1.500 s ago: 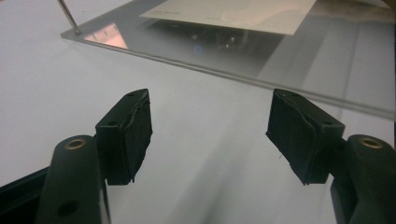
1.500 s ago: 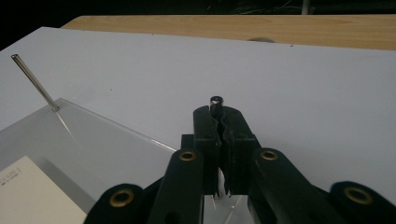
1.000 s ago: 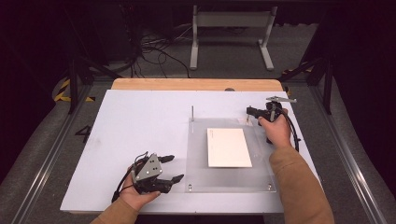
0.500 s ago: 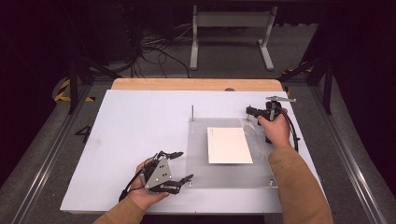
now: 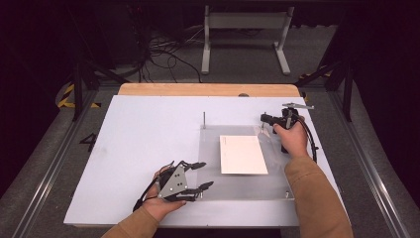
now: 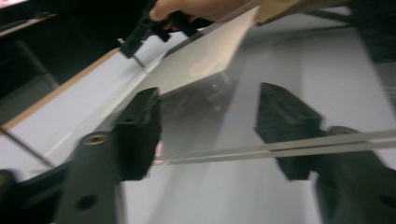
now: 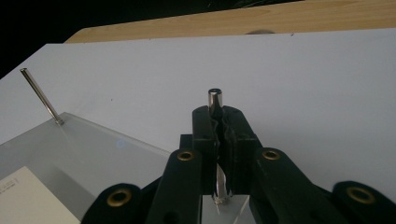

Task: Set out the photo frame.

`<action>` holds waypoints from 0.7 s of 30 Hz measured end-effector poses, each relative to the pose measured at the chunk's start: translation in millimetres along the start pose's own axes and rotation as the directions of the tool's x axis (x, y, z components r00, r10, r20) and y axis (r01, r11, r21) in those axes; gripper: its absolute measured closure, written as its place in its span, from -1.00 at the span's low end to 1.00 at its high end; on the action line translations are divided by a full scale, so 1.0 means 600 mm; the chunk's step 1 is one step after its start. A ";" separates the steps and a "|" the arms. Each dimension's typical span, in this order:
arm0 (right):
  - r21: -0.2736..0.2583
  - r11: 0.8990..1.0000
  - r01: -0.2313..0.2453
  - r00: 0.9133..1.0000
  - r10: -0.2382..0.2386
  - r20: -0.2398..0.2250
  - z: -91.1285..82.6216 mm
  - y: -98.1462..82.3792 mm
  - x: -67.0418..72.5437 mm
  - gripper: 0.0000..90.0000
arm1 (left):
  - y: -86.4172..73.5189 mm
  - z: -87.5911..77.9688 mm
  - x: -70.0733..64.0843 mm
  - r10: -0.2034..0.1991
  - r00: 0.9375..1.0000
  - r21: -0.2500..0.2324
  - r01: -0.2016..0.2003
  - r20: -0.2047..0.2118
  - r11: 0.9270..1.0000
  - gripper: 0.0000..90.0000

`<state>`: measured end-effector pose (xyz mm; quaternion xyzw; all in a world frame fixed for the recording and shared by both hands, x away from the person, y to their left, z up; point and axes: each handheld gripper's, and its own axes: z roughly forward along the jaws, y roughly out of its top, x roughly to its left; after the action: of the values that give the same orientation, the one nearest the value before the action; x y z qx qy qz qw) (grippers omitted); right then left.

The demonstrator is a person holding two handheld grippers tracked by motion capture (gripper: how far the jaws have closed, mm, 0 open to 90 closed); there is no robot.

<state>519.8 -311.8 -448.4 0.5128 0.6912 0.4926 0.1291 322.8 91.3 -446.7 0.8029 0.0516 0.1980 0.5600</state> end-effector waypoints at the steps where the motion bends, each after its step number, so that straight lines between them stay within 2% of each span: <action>1: 0.000 1.000 0.000 1.000 0.000 -0.001 0.000 -0.001 0.000 0.87 | 0.001 -0.001 0.000 0.016 1.000 -0.001 -0.016 0.001 1.000 -0.02; 7: 0.014 0.999 0.039 0.999 -0.039 0.012 0.000 0.001 0.004 0.86 | 0.006 -0.004 0.003 0.001 1.000 -0.035 -0.002 -0.009 0.999 0.14; 11: 0.019 0.999 0.038 0.999 -0.038 0.003 -0.002 0.002 0.003 0.83 | 0.006 -0.005 0.005 0.004 1.000 -0.032 -0.005 -0.004 0.999 0.14; 15: 0.014 0.998 0.058 0.998 -0.059 0.008 -0.011 0.007 0.007 0.52 | 0.009 -0.005 0.008 -0.006 1.000 -0.034 0.006 0.000 0.999 0.15; 18: -0.011 0.993 0.116 0.993 -0.116 -0.017 -0.028 0.015 0.019 0.32 | 0.013 -0.006 0.010 -0.011 1.000 -0.031 0.011 0.000 0.999 0.16; 20: -0.010 0.986 0.167 0.986 -0.167 -0.018 -0.042 0.021 0.027 0.27 | 0.014 -0.006 0.011 -0.016 1.000 -0.032 0.016 0.001 0.999 0.16; 21: -0.014 0.985 0.174 0.984 -0.174 -0.022 -0.049 0.023 0.029 0.25 | 0.015 -0.007 0.012 -0.018 1.000 -0.032 0.018 0.001 0.999 0.16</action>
<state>500.2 -313.4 -417.1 0.4440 0.7318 0.4896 0.1666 326.5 93.6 -435.4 0.7934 0.0554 0.1935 0.5744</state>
